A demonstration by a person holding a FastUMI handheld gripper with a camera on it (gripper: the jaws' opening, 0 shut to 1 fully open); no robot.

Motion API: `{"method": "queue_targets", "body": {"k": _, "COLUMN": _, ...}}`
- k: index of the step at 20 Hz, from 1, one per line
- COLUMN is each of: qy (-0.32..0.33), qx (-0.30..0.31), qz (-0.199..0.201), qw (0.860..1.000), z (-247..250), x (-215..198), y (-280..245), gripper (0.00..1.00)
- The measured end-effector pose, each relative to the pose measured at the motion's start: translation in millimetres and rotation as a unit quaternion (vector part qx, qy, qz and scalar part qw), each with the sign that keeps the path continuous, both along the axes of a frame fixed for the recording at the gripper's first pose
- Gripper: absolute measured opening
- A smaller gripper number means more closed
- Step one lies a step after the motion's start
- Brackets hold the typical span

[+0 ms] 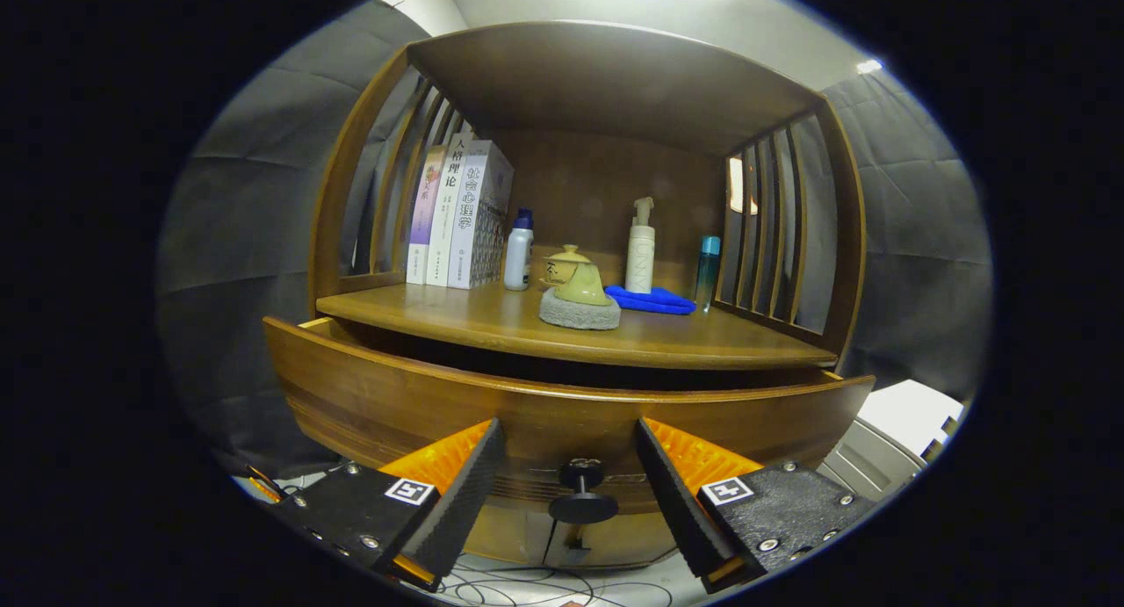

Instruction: Pull open the drawer, take out the items inside it, and place them on the countertop above the cabinet.

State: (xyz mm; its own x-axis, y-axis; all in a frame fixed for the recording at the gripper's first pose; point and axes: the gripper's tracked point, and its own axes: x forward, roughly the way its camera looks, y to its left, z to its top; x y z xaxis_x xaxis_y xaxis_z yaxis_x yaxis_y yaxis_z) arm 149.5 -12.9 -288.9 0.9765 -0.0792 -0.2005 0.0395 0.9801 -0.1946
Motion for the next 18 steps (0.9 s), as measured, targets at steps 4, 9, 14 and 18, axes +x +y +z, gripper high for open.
{"method": "queue_targets", "body": {"k": 4, "qy": -0.003, "qx": -0.02, "qz": 0.001, "qw": 1.0, "z": -3.7, "x": 21.6, "y": -1.7, "gripper": 0.95}}
{"method": "queue_targets", "body": {"k": 9, "qy": -0.013, "qx": -0.005, "qz": -0.006, "qw": 1.0, "z": -7.0, "x": 41.9, "y": -2.6, "gripper": 0.95}}
{"method": "queue_targets", "body": {"k": 14, "qy": -0.009, "qx": -0.024, "qz": 0.015, "qw": 1.0, "z": 4.0, "x": 38.9, "y": -1.5, "gripper": 0.95}}
{"method": "queue_targets", "body": {"k": 18, "qy": -0.048, "qx": -0.076, "qz": 0.019, "qw": 0.996, "z": 81.9, "x": 29.0, "y": -18.8, "gripper": 0.95}}
